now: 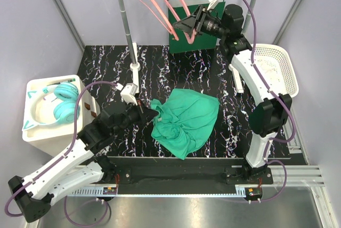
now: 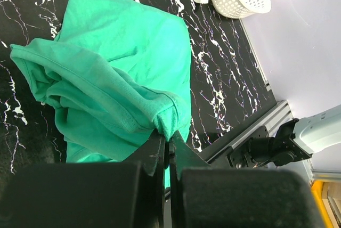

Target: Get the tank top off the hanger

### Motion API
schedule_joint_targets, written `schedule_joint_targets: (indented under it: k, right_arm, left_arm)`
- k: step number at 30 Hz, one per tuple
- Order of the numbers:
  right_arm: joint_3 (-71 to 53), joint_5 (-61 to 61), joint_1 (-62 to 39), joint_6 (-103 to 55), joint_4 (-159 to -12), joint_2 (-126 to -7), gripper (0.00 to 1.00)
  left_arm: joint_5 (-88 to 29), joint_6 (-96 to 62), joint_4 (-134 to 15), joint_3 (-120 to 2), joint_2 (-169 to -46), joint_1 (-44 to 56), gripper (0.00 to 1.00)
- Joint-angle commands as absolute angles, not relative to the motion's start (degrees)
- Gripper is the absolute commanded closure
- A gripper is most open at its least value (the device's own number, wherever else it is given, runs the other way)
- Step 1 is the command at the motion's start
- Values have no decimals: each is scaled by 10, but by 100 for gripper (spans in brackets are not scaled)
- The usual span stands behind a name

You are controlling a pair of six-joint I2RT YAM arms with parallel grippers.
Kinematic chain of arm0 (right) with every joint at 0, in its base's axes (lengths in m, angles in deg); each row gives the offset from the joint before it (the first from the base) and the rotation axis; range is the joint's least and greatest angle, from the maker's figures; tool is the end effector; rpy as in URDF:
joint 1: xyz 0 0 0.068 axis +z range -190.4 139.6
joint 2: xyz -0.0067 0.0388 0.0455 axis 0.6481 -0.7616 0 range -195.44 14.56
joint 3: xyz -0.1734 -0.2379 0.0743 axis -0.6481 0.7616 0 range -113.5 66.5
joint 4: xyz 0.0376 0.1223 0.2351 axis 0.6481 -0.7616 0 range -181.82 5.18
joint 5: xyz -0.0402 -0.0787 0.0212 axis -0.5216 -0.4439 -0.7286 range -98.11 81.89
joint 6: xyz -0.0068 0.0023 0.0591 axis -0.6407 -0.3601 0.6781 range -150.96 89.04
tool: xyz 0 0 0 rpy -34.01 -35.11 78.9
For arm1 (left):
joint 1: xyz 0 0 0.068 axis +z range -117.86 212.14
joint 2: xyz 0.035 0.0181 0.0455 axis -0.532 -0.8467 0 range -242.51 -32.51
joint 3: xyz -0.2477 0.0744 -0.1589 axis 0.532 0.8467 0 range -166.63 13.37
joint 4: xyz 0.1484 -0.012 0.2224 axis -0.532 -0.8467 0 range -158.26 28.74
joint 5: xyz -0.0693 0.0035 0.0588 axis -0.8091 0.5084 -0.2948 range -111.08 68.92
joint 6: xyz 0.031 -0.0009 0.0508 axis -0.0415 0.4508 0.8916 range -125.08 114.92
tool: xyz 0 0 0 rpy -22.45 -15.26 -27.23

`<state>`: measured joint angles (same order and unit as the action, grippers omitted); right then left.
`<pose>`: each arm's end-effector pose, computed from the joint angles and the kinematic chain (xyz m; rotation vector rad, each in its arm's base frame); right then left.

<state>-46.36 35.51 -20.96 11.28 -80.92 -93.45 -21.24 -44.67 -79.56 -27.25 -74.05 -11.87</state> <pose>0.4251 0.1819 0.4918 -0.3826 1.5808 1.3872 0.1167 -0.1128 0.3268 0.0804 2.0315 -0.9649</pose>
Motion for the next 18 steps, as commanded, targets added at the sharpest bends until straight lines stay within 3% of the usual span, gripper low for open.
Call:
schedule_joint_targets:
  k: [1, 3, 4, 6, 7, 11, 14, 18]
  right_arm:
    - [-463, 352, -210, 65, -816, -914, 85]
    - [-457, 340, -210, 56, -839, -911, 70]
    - [-452, 332, -210, 53, -846, -901, 56]
    - [-420, 305, -210, 39, -872, -883, 42]
    - [-409, 292, -210, 33, -880, -858, 29]
    - [-353, 215, -209, -3, -960, -790, 8]
    - [-304, 145, -210, -19, -1014, -732, 0]
    - [-205, 33, -210, -21, -1061, -634, 0]
  left_arm:
    - [-222, -454, -768, -281, -744, -123, 100]
    - [-224, -453, -767, -282, -747, -124, 100]
    - [-227, -452, -767, -285, -751, -124, 100]
    - [-230, -451, -766, -290, -758, -126, 100]
    - [-232, -450, -766, -294, -765, -128, 100]
    - [-235, -445, -758, -303, -790, -137, 100]
    - [-235, -442, -744, -310, -816, -150, 100]
    - [-239, -437, -713, -321, -850, -165, 100]
